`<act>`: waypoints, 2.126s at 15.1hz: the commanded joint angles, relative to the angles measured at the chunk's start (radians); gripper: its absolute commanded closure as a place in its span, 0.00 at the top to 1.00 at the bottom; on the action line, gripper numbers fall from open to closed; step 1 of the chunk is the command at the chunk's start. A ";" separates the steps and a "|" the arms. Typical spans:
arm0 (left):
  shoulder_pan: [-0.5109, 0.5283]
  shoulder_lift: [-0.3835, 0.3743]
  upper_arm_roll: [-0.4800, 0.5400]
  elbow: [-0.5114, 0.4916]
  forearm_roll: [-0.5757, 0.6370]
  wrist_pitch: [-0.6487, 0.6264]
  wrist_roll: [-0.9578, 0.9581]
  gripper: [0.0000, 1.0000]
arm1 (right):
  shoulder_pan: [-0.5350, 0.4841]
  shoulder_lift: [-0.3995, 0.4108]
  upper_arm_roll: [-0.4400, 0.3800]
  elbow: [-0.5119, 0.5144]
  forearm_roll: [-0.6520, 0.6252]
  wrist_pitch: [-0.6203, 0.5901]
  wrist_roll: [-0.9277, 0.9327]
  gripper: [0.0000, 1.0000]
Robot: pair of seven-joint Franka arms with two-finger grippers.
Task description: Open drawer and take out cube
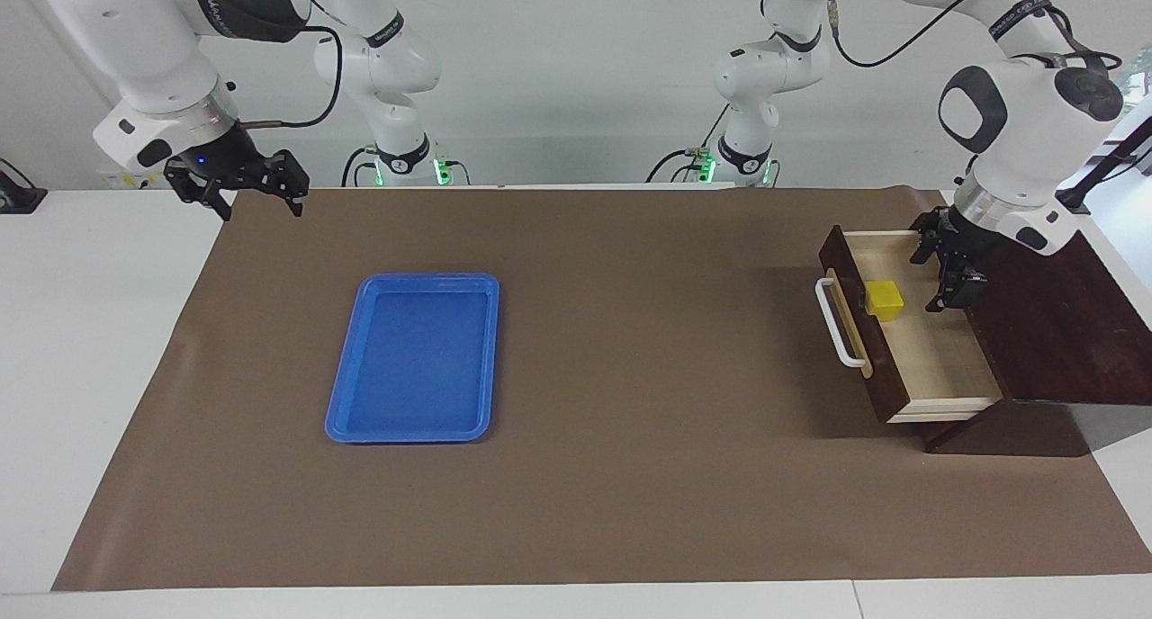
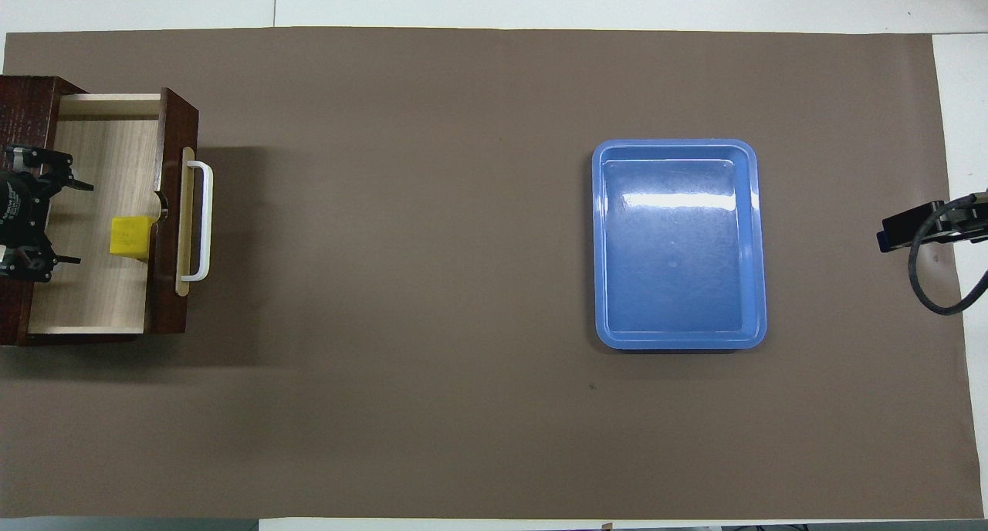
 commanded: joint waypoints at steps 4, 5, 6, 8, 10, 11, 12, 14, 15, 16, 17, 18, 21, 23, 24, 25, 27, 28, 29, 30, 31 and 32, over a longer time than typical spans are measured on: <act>0.011 -0.080 -0.011 -0.136 -0.015 0.052 -0.131 1.00 | -0.017 -0.019 0.007 -0.011 -0.015 -0.014 0.018 1.00; 0.005 -0.082 -0.011 -0.149 -0.015 0.071 -0.154 1.00 | -0.020 -0.020 0.000 -0.008 -0.015 -0.013 0.015 1.00; 0.000 -0.080 -0.011 -0.152 -0.015 0.087 -0.183 1.00 | -0.028 -0.020 -0.005 -0.010 -0.015 -0.013 0.015 1.00; -0.015 -0.071 -0.012 -0.152 -0.013 0.090 -0.208 1.00 | -0.037 -0.020 -0.003 -0.011 -0.016 -0.019 0.013 1.00; -0.026 -0.067 -0.012 -0.152 -0.013 0.104 -0.228 1.00 | -0.037 -0.020 -0.003 -0.008 -0.016 -0.034 0.008 1.00; -0.033 -0.065 -0.012 -0.152 -0.013 0.124 -0.238 1.00 | -0.037 -0.020 -0.003 -0.008 -0.016 -0.034 0.007 1.00; -0.044 -0.061 -0.012 -0.153 -0.015 0.130 -0.240 1.00 | -0.039 -0.020 -0.002 -0.007 -0.015 -0.037 0.002 1.00; -0.044 -0.060 -0.012 -0.169 -0.013 0.135 -0.242 0.99 | -0.036 -0.022 -0.002 -0.008 -0.010 -0.039 -0.008 1.00; -0.044 -0.060 -0.012 -0.172 -0.013 0.139 -0.242 0.95 | -0.034 -0.022 0.000 -0.010 -0.009 -0.037 -0.008 1.00; -0.044 -0.060 -0.012 -0.172 -0.015 0.145 -0.243 0.93 | -0.034 -0.022 0.001 -0.013 -0.004 -0.037 -0.004 1.00; -0.044 -0.060 -0.012 -0.176 -0.013 0.148 -0.243 0.89 | -0.034 -0.023 0.000 -0.014 -0.004 -0.037 -0.001 1.00; -0.044 -0.060 -0.012 -0.179 -0.013 0.151 -0.243 0.86 | -0.031 -0.027 0.001 -0.017 -0.004 -0.036 0.002 1.00; -0.040 -0.060 -0.011 -0.180 -0.013 0.158 -0.240 0.73 | -0.027 -0.028 0.004 -0.022 0.031 -0.034 0.085 1.00; -0.041 -0.060 -0.011 -0.178 -0.013 0.159 -0.242 0.60 | -0.025 -0.036 0.009 -0.037 0.060 -0.030 0.154 1.00; -0.041 -0.060 -0.011 -0.178 -0.013 0.159 -0.242 0.50 | -0.024 -0.039 0.009 -0.048 0.062 -0.028 0.186 1.00; -0.043 -0.060 -0.012 -0.176 -0.013 0.159 -0.242 0.33 | -0.014 -0.039 0.009 -0.056 0.072 -0.027 0.229 1.00; -0.044 -0.054 -0.012 -0.163 -0.013 0.159 -0.245 0.00 | -0.008 -0.042 0.009 -0.077 0.105 -0.004 0.347 1.00; -0.043 -0.045 -0.011 -0.146 -0.013 0.158 -0.243 0.00 | -0.008 -0.051 0.011 -0.091 0.138 0.009 0.405 1.00; -0.043 -0.038 -0.011 -0.108 -0.013 0.139 -0.242 0.00 | -0.005 -0.053 0.009 -0.106 0.181 0.013 0.466 1.00; -0.043 -0.024 -0.012 -0.057 -0.013 0.106 -0.240 0.00 | -0.005 -0.053 0.009 -0.112 0.207 0.018 0.523 1.00; -0.044 -0.012 -0.012 0.015 -0.013 0.039 -0.231 0.00 | -0.004 -0.053 0.011 -0.125 0.233 0.032 0.588 1.00; -0.047 0.017 -0.020 0.093 -0.012 -0.026 -0.231 0.00 | 0.001 -0.051 0.009 -0.137 0.262 0.044 0.650 1.00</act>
